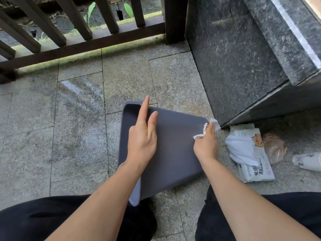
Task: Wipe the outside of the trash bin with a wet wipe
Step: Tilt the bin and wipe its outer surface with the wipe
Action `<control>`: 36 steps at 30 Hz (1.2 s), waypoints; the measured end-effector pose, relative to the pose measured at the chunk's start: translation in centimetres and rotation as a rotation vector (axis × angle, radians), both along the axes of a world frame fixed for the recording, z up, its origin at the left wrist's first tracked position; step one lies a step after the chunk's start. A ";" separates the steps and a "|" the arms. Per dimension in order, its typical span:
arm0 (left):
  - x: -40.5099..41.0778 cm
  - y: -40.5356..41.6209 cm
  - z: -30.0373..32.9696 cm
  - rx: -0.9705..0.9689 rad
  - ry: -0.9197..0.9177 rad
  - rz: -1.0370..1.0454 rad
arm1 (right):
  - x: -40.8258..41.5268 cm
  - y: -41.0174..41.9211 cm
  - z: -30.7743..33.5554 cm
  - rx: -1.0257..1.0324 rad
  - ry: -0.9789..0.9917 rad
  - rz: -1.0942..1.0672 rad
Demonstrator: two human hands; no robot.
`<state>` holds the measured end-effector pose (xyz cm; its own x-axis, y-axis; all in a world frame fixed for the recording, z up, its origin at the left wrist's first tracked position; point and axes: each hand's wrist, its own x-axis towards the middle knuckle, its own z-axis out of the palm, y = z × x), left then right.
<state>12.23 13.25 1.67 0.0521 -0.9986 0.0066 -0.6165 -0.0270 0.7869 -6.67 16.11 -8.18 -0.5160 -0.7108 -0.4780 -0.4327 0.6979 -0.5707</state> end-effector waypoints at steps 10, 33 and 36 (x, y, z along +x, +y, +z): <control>1.1 0.0 -0.4 -0.022 0.018 0.094 | 11.0 4.1 6.1 -0.526 0.010 0.556; 0.0 6.0 2.4 0.256 0.199 0.101 | 6.4 12.7 11.3 -0.439 0.110 0.644; -0.1 5.4 2.4 0.226 0.225 0.125 | 6.2 12.1 11.6 -0.474 0.100 0.705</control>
<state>12.10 18.64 4.10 0.1491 -0.9594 -0.2396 -0.4090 -0.2804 0.8684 -0.51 28.21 3.46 0.0976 -0.9949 -0.0244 -0.7399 -0.0561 -0.6704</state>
